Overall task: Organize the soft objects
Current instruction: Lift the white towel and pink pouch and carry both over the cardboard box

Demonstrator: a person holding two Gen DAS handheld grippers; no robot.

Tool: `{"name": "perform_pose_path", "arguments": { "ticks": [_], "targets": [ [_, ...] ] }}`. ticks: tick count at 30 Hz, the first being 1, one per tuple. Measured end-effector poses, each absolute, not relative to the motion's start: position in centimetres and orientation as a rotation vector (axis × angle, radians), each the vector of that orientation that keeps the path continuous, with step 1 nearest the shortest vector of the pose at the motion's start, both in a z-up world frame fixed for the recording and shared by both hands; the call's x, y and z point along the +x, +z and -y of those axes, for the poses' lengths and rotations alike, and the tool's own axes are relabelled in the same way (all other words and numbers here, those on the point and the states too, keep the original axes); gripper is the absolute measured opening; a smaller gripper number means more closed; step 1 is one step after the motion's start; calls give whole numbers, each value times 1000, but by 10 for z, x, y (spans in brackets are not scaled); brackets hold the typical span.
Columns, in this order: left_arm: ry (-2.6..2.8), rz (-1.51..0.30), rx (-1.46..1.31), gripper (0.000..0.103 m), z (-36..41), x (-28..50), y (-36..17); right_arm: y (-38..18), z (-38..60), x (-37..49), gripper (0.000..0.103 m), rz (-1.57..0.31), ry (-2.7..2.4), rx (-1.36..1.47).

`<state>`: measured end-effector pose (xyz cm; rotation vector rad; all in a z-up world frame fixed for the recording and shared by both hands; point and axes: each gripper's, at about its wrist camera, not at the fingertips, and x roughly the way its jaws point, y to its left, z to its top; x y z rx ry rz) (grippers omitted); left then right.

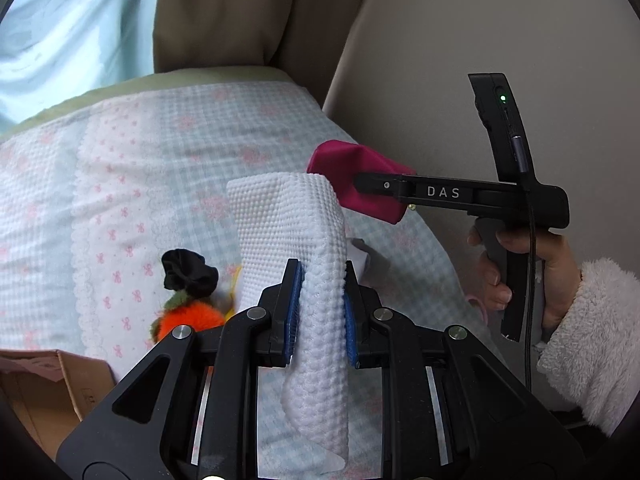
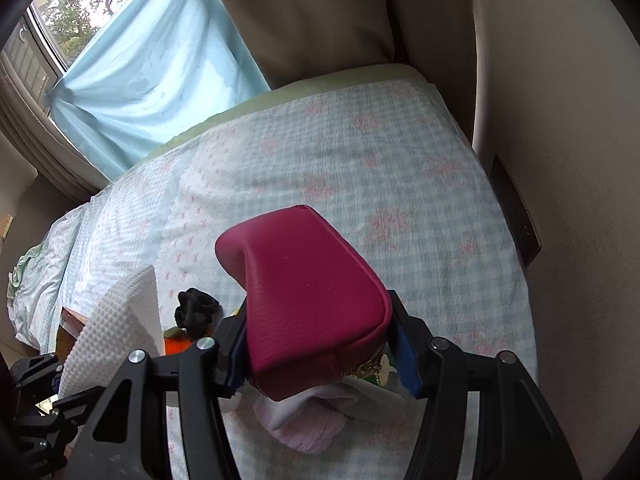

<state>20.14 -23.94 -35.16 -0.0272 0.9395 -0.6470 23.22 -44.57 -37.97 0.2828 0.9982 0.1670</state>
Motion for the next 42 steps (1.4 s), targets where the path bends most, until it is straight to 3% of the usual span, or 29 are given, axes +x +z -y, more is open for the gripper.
{"name": "perform_pose_path", "arguments": {
  "ticks": [10,24,31,42],
  "targets": [
    [-553,-831,-98,16,197,175,-261,-277,420,199,55,-901,181,226],
    [-250,-770,-195,13,46,133,-165,-172,311,161,55,-843,319,195],
    [-150,-811,-217,13,-45,127,-166,-171,217,149,55,-875,427,132],
    [-199,-1028,-180,13,-171,148,-237,-236,71,139,55,-1042,408,96]
  ]
}}
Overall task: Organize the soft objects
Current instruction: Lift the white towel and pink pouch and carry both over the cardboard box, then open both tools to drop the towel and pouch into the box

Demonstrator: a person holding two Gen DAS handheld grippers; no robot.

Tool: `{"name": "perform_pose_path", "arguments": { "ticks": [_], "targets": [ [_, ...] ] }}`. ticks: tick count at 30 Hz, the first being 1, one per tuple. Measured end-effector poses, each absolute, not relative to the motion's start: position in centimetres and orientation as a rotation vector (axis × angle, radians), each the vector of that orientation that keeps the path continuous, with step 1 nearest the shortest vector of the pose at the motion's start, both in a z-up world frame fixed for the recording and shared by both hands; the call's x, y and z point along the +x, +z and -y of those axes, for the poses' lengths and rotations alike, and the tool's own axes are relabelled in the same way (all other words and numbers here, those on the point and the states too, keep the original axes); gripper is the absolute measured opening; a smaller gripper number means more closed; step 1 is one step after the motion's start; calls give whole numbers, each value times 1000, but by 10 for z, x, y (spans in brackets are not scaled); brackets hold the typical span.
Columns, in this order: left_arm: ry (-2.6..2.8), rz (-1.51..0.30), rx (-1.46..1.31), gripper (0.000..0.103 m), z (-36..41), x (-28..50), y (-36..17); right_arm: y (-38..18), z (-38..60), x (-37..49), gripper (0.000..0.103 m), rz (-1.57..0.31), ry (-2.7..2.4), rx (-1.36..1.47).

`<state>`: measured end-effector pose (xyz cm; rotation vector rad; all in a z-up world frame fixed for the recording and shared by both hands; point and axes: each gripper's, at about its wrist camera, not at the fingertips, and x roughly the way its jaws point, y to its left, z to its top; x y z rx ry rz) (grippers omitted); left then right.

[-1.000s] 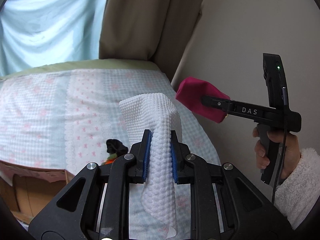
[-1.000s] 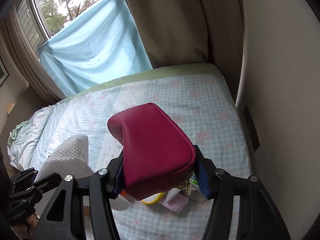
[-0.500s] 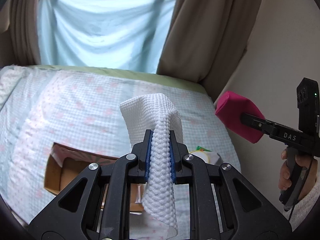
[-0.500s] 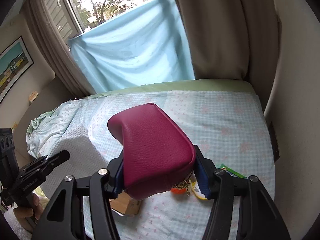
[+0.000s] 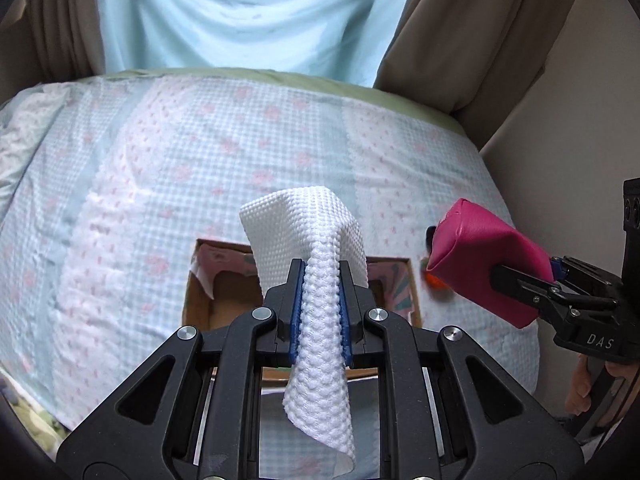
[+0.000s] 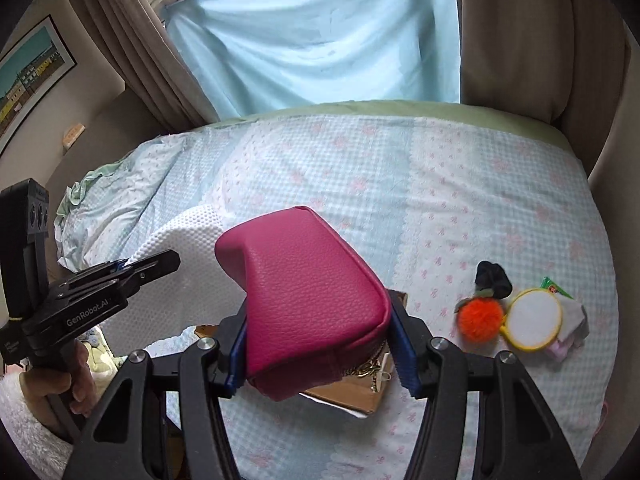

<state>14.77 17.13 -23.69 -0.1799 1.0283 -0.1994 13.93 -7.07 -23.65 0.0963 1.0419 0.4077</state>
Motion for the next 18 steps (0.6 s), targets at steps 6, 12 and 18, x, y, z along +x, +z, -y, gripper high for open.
{"name": "perform_pose_path", "arguments": {
  "ticks": [6,12,18],
  "targets": [
    [-265,-1160,-112,13,-192,175,-308,-285,20,137,55,-1121,335,70],
    [-295,-1271,-71,13,-199,193,-361,-336,-10,143,55,-1194,309,-2],
    [-307,-1344,-42,13,-191,212,-397,-375,-26,153,55,-1215,350,-117]
  ]
}}
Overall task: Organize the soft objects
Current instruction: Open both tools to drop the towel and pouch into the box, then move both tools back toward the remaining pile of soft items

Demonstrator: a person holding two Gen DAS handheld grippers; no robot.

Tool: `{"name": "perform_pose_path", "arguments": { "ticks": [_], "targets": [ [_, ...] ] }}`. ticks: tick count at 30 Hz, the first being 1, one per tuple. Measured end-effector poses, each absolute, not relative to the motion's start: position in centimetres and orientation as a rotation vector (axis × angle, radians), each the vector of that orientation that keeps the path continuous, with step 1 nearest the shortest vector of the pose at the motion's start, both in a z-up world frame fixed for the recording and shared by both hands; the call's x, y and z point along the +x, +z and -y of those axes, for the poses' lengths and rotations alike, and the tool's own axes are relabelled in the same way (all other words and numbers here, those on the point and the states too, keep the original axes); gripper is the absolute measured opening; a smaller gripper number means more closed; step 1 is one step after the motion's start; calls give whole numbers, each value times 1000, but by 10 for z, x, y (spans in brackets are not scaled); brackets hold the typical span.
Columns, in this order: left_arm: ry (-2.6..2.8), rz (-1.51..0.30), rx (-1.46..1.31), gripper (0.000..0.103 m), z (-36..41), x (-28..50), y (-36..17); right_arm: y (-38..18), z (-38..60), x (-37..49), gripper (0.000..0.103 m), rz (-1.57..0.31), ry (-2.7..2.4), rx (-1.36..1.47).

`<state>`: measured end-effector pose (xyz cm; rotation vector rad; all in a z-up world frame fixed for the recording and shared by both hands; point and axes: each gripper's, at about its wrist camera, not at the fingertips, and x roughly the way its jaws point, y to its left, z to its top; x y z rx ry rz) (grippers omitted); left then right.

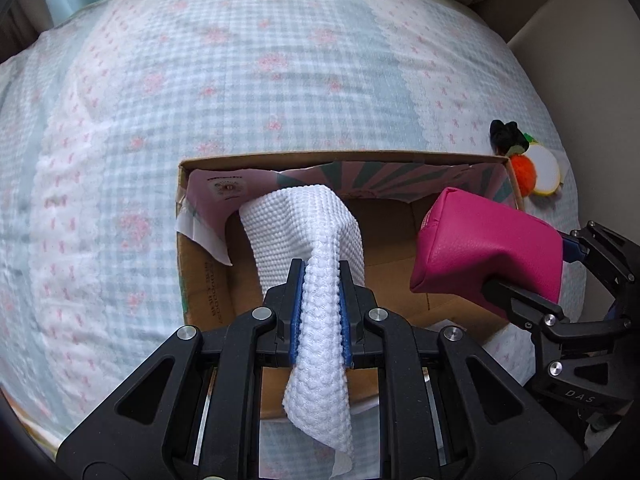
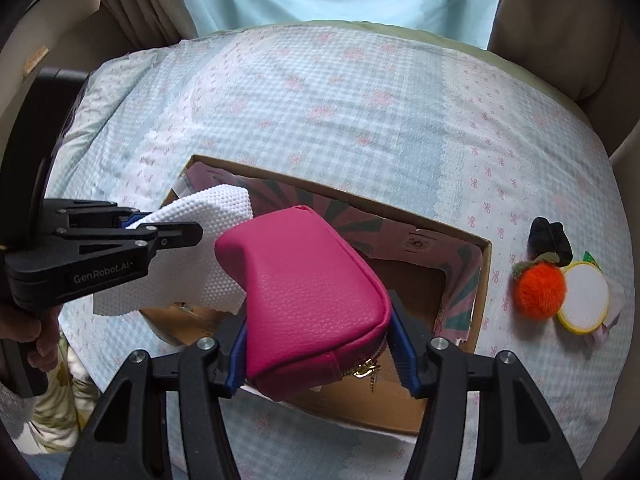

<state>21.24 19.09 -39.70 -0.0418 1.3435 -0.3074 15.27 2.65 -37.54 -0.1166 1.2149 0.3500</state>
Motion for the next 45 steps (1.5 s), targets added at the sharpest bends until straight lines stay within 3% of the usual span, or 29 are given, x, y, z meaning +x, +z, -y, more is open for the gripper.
{"name": "perform_pose_path", "arguments": {
  "ticks": [6,7,8,9,10,21,28,33,45],
  "targets": [
    [-332,-1382,66,15,-168,232,-408,-402,-25,167,56,-1248,388,-169],
    [-329,-1390,95,28,-164,233,-411,-406,-24,170,58,-1253,387,-174],
    [-323,-1384,122,44,-160,234,-411,-409,-23,171,69,-1245,382,-183],
    [-325,-1378,134,91,-158,234,-412,-411,-22,172,82,-1228,379,-192],
    [-333,-1379,130,102,-157,234,-412,-412,-21,173,103,-1216,383,-198],
    [-326,-1420,141,103,-151,227,-424,-429,-15,165,103,-1217,437,-257],
    [-318,-1389,125,103,-156,219,-402,-411,-10,158,103,-1194,424,-257],
    [-301,-1345,89,103,-166,201,-357,-373,-7,148,103,-1169,405,-260],
    [-205,-1056,2,103,-202,129,-191,-206,19,99,103,-990,160,-115]
  ]
}}
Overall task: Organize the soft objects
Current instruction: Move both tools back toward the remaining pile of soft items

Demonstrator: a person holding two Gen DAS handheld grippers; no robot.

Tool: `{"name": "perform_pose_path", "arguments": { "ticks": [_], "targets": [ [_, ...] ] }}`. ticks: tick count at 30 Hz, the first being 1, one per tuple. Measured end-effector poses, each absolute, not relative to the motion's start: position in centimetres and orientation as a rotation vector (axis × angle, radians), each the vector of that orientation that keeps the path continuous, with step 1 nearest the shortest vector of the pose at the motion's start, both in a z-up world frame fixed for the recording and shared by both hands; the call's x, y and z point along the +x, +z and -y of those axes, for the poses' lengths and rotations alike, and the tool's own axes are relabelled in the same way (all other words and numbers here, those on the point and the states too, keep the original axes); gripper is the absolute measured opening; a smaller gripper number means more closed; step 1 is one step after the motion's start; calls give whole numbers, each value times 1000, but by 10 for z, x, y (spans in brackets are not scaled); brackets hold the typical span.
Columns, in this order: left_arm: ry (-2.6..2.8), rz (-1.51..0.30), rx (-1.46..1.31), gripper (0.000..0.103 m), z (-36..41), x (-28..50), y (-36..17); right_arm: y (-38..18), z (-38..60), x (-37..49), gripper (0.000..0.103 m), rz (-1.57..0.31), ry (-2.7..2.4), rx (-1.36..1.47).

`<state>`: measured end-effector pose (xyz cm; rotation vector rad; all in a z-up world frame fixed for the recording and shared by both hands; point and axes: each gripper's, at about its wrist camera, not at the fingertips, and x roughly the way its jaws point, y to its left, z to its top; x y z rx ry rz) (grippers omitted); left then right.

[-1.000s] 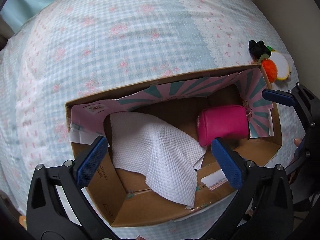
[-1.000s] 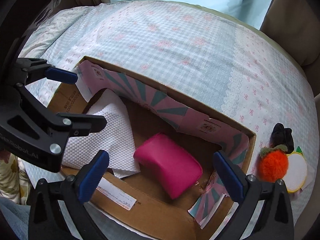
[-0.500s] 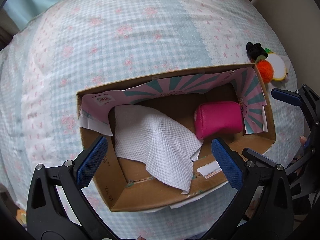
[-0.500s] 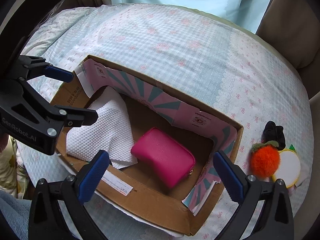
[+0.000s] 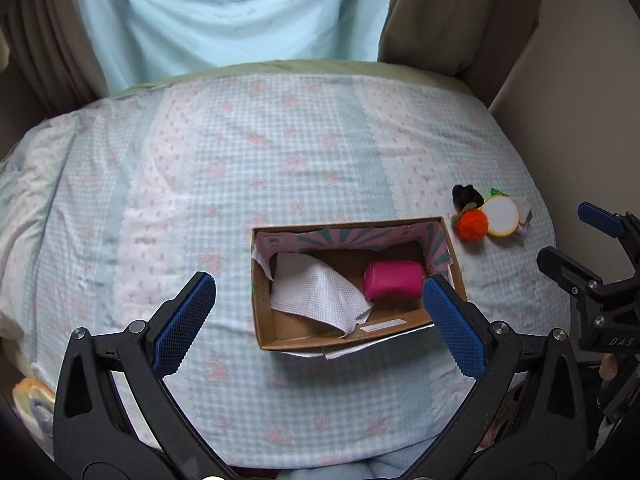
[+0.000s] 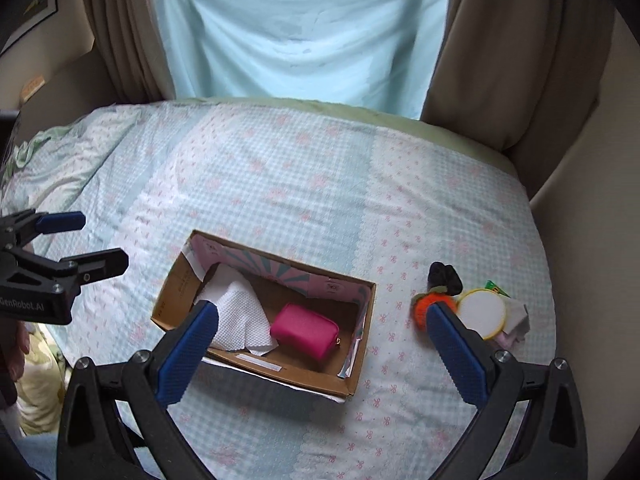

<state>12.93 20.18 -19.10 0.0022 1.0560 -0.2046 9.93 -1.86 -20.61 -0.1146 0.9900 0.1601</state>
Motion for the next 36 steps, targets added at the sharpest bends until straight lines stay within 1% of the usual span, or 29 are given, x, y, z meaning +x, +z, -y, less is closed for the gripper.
{"name": "perform_pose_path", "arguments": {
  "ticks": [4,9,15,19,24,27,31,36],
  "targets": [
    [-234,-983,-24,103,-203,118,-162,-170,36,79,103,-943,42,-27],
    [-268,-930,-39,103,-189,115,-147,-140,64,53,103,-888,-106,65],
    [-287,-950,-68,103,-157,127,-139,-125,108,35,103,-867,-219,81],
    [-272,-921,2,103,-120,128,-136,-121,144,29,103,-842,-254,149],
    [-249,-936,77,103,-64,129,-140,-124,197,32,103,-834,-267,170],
    [-235,-936,55,103,-30,128,-145,-135,234,42,103,-844,-254,176],
    [-236,-937,-9,103,15,130,-157,-157,289,59,103,-869,-226,205],
    [-203,-966,6,103,74,142,-189,-201,345,87,103,-925,-178,236]
  ]
}}
